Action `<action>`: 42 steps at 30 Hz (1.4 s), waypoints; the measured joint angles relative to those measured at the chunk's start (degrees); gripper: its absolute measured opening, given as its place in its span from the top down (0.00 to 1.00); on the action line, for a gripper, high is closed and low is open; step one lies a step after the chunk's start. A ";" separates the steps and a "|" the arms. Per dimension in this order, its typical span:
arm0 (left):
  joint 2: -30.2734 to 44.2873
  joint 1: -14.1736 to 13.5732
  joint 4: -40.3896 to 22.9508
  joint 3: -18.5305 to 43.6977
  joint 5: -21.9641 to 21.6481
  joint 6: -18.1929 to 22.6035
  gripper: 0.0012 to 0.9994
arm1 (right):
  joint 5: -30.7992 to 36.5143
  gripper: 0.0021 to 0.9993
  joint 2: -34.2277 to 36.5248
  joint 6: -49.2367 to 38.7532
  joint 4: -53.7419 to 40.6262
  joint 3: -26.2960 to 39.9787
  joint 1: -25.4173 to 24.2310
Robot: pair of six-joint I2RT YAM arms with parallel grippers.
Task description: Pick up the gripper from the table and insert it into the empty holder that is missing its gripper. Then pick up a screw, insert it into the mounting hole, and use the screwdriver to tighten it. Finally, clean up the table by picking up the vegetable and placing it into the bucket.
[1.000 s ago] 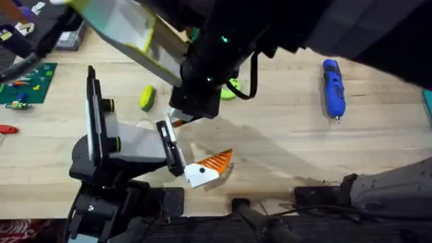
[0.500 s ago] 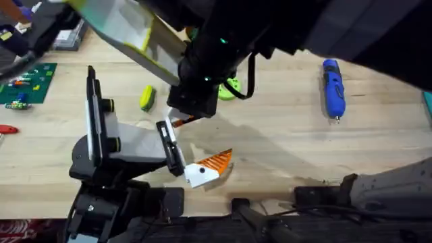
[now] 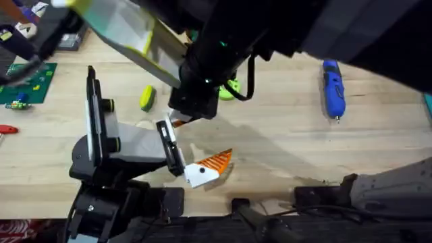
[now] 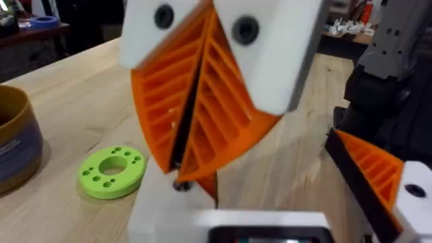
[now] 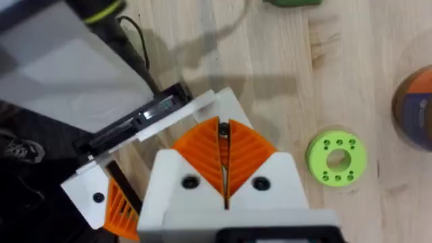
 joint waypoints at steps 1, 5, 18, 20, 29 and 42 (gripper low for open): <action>0.00 0.00 0.00 0.00 0.00 0.00 0.01 | 0.00 0.99 0.00 0.00 0.02 -0.35 0.00; 0.00 0.00 0.00 0.00 0.00 0.00 0.01 | 0.00 0.99 0.02 0.00 0.02 -1.07 0.00; 0.00 0.00 0.00 0.00 0.00 0.00 0.01 | 0.00 0.99 0.00 0.00 0.00 -1.38 0.00; 0.00 0.00 0.00 0.00 0.00 0.00 0.01 | 0.00 0.99 0.02 0.00 -0.05 -1.92 0.00; 0.00 0.00 -0.07 0.00 0.00 -0.50 0.01 | 0.00 0.99 0.00 0.00 -0.05 -2.41 -0.04; 0.00 0.00 -0.09 0.00 0.02 -1.59 0.01 | -0.04 0.99 0.02 -1.42 0.20 -2.86 -0.11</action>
